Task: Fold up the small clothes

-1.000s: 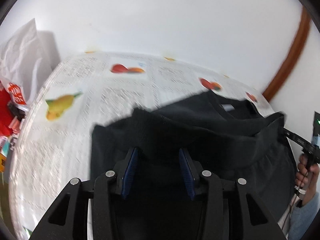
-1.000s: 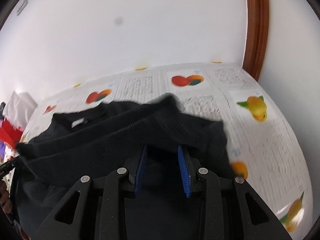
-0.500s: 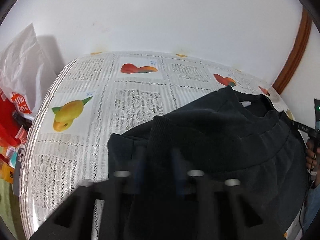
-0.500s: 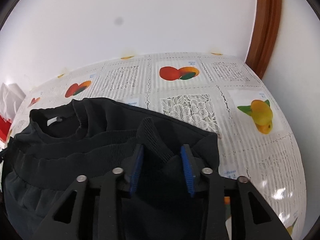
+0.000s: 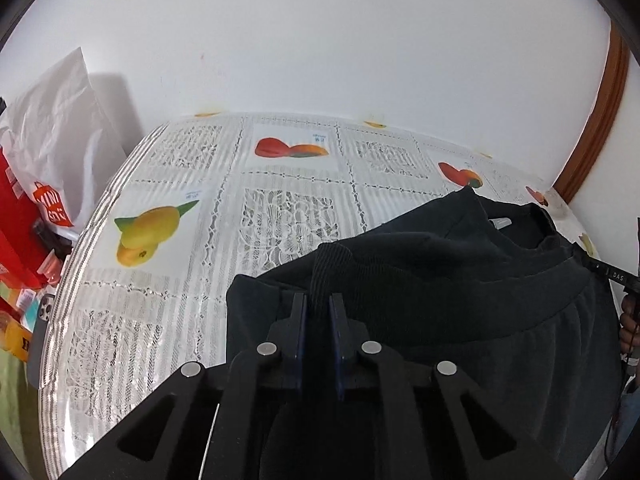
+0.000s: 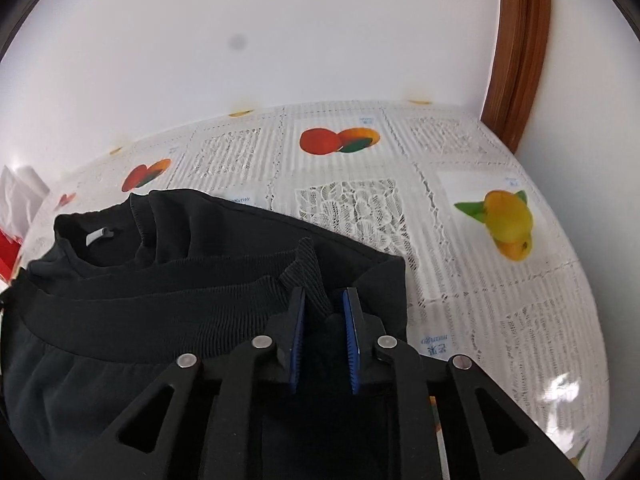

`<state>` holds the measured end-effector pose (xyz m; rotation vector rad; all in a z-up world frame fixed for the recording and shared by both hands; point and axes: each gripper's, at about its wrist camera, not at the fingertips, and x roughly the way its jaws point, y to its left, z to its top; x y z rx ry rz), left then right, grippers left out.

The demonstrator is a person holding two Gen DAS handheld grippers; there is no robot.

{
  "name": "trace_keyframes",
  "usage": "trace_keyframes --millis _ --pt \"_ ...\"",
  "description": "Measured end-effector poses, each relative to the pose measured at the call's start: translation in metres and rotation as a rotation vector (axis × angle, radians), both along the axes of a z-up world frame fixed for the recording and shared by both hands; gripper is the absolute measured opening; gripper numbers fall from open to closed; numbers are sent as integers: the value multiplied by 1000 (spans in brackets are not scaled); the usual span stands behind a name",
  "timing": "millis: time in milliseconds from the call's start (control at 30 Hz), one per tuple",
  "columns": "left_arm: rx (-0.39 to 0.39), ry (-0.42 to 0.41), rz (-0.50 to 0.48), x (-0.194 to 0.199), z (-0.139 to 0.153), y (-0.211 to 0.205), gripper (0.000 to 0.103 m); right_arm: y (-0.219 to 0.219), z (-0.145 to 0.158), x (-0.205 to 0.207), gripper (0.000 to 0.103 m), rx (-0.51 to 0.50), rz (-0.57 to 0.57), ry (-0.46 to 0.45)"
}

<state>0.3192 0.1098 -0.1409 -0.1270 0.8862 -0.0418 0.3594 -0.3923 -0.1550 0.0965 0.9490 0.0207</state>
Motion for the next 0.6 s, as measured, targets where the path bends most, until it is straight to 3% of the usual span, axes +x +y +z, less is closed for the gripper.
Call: trace_keyframes --millis 133,267,400,600 --pt "-17 21 -14 -11 6 3 19 -3 17 -26 39 -21 -16 -21" --pt "-44 34 -40 -36 9 8 37 -12 23 -66 53 -30 -17 -9" --pt "-81 72 -61 -68 2 16 41 -25 10 -97 57 0 -29 36" --pt "-108 117 -32 -98 -17 30 46 -34 -5 -100 57 75 -56 61"
